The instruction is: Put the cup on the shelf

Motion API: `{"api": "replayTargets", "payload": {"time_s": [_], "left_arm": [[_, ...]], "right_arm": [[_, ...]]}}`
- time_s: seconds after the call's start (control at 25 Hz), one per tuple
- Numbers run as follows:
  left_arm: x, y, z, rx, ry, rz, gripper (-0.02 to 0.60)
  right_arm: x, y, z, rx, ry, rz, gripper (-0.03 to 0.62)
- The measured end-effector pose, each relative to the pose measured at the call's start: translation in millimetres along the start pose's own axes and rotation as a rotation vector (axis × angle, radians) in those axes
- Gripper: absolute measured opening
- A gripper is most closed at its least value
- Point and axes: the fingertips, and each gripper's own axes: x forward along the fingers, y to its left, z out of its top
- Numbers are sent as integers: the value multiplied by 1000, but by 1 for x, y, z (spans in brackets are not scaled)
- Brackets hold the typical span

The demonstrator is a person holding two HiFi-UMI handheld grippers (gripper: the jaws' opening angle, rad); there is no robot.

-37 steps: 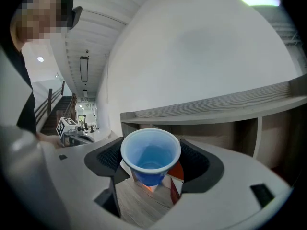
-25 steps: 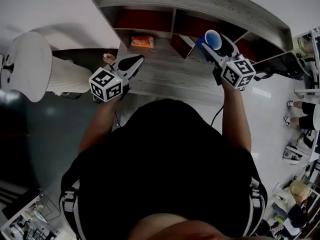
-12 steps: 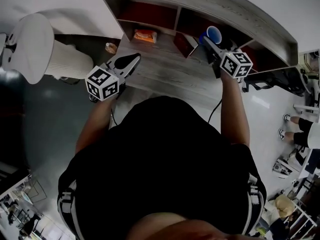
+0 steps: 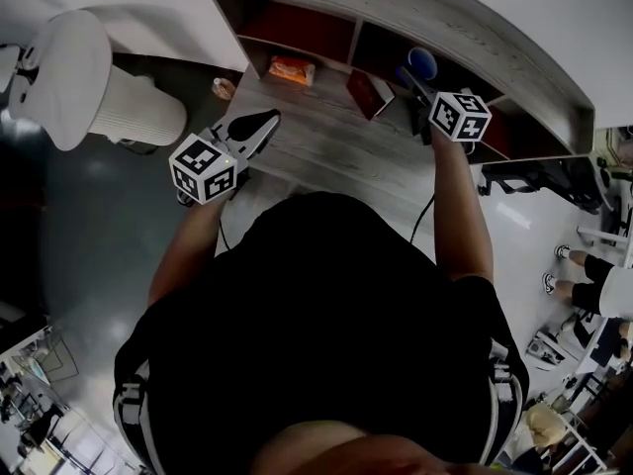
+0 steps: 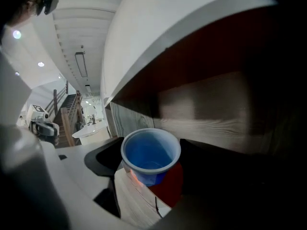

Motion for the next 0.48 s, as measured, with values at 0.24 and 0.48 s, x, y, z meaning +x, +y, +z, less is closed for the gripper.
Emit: {"api": "replayTargets", "payload": {"time_s": [0.24,0.48], "left_arm": [[7,-2,-4,-14,2,24,17],[10,-3,-8,-19,8,44,17]], "right_arm": [[23,-23,-13,-32,43,-47,367],[40,-33,-27,-103,93,-69,367]]}}
